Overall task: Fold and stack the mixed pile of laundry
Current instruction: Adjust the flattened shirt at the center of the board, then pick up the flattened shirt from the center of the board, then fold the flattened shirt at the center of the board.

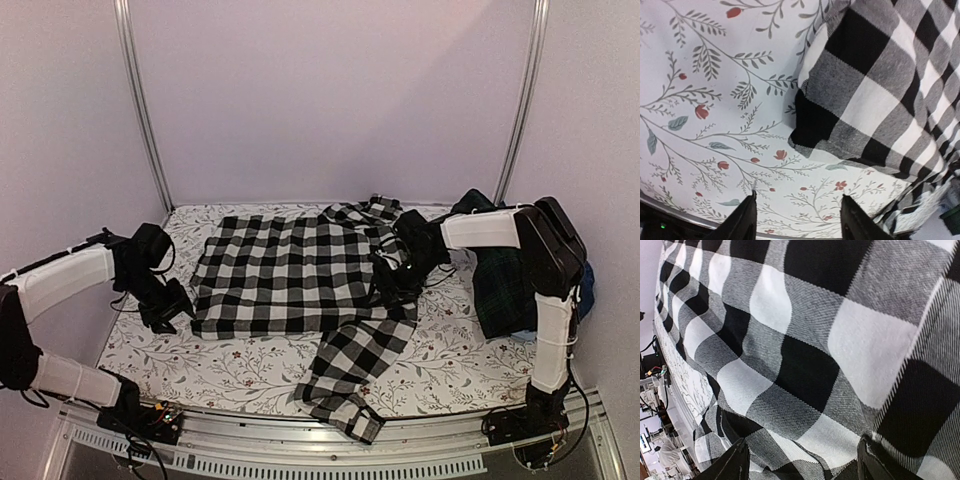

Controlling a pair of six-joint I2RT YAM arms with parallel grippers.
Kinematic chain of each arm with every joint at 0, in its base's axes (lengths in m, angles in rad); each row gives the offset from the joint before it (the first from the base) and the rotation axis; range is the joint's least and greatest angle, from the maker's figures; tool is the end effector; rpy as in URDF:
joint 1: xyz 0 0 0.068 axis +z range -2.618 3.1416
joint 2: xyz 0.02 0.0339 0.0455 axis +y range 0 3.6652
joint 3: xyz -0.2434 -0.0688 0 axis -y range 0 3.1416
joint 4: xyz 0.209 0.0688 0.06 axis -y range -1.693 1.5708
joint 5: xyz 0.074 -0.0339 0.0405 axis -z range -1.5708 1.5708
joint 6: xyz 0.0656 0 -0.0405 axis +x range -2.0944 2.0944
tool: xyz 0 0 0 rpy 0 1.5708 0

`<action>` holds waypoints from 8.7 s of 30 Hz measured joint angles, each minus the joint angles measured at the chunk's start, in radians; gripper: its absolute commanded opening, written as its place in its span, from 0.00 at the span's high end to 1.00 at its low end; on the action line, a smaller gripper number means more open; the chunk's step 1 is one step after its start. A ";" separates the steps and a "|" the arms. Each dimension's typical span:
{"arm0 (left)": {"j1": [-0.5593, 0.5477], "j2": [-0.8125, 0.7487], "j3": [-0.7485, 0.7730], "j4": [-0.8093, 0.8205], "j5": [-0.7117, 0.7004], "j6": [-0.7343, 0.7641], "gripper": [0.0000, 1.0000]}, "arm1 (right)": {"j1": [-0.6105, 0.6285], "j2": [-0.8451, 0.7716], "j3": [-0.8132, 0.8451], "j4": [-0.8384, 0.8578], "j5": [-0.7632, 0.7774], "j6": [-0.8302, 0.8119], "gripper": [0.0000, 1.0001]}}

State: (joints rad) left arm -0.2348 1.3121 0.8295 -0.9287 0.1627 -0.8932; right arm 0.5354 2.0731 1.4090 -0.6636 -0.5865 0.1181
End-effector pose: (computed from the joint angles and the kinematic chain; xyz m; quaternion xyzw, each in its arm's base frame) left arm 0.1850 -0.0552 0.1680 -0.3151 0.9423 -0.1109 0.0238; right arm 0.2995 0.2198 0.1204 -0.2311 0.9224 0.3090 0.0178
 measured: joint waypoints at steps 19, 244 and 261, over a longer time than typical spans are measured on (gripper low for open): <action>0.117 -0.140 -0.122 0.242 0.182 0.028 0.06 | -0.066 -0.354 -0.431 -0.010 -0.040 0.239 0.36; 0.328 0.359 0.043 0.359 0.174 0.108 1.00 | -0.154 -0.174 -0.277 0.212 0.119 0.122 0.48; 0.329 0.357 0.032 0.371 0.176 0.112 1.00 | -0.158 -0.106 -0.252 0.222 0.043 0.130 1.00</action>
State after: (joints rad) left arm 0.0940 1.6688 0.8612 -0.5579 0.3389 -0.7815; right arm 0.3775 1.9675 1.1568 -0.4412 -0.5438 0.2478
